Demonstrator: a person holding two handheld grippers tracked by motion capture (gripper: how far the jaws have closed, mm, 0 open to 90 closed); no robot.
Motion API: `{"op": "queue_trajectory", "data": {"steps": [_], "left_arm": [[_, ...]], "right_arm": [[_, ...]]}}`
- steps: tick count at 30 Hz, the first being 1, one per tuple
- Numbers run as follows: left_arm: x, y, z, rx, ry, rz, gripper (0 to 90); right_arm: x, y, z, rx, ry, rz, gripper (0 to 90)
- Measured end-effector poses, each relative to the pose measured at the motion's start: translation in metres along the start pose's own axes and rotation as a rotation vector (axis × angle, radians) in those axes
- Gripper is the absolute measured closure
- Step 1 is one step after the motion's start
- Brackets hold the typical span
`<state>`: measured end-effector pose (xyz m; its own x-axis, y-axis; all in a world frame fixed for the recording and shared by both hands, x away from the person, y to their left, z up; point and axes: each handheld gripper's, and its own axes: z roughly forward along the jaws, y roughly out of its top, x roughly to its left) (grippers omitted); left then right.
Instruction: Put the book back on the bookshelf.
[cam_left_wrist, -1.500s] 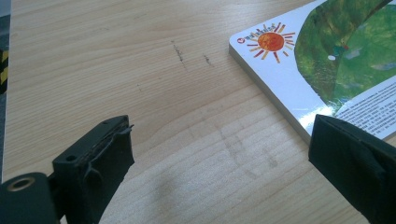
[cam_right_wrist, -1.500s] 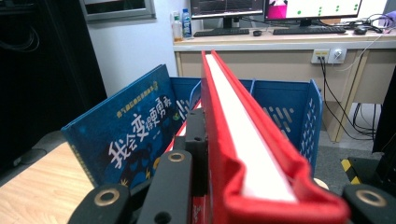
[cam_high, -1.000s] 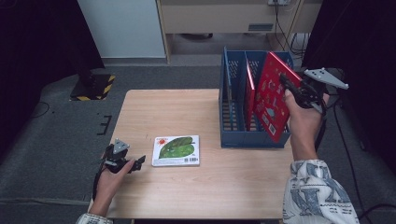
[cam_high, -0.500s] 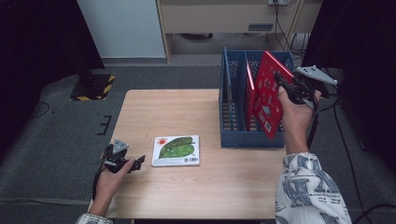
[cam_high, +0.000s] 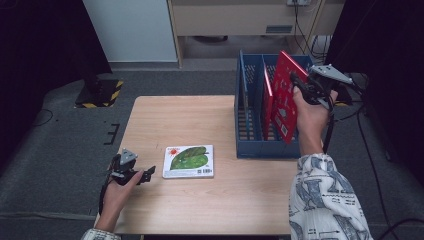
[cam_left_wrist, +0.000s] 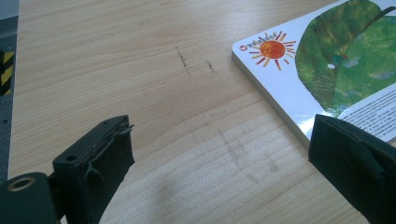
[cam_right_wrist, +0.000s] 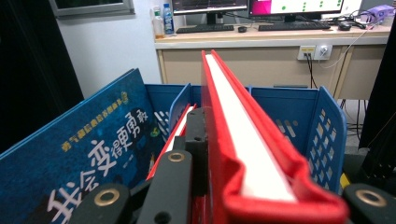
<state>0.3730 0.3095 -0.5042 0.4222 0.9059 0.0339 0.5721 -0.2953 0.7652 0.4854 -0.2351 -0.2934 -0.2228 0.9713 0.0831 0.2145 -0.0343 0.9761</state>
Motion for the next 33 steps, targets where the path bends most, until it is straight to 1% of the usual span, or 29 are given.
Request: {"op": "queue_trajectory", "data": {"steps": [6, 10, 14, 18, 21, 23, 27, 33], "left_arm": [[0.0, 0.0, 0.001, 0.001, -0.001, 0.002, 5.6], [-0.001, 0.002, 0.002, 0.0, -0.002, 0.014, 5.7], [-0.002, 0.002, 0.002, -0.002, -0.005, 0.022, 5.7], [-0.001, 0.002, 0.002, -0.003, -0.004, 0.02, 5.7], [-0.001, 0.002, 0.002, -0.001, -0.005, 0.02, 5.7], [-0.002, 0.002, 0.002, -0.004, -0.011, 0.024, 5.7], [-0.003, 0.003, 0.003, -0.001, -0.011, 0.028, 5.7], [-0.002, 0.002, 0.003, -0.001, -0.011, 0.027, 5.7]], "right_arm": [[-0.002, -0.003, 0.013, -0.015, -0.02, 0.026, 79.6], [0.001, -0.004, 0.02, -0.017, -0.032, 0.02, 79.6], [0.004, -0.01, 0.027, -0.021, -0.054, 0.03, 79.5], [0.008, -0.017, 0.035, -0.009, -0.063, 0.028, 79.3], [0.009, -0.022, 0.039, -0.001, -0.064, 0.017, 79.2], [0.009, -0.026, 0.04, 0.008, -0.064, 0.015, 79.2], [0.008, -0.031, 0.042, 0.013, -0.066, 0.024, 79.1], [0.007, -0.04, 0.045, 0.035, -0.07, 0.027, 79.0]]}}
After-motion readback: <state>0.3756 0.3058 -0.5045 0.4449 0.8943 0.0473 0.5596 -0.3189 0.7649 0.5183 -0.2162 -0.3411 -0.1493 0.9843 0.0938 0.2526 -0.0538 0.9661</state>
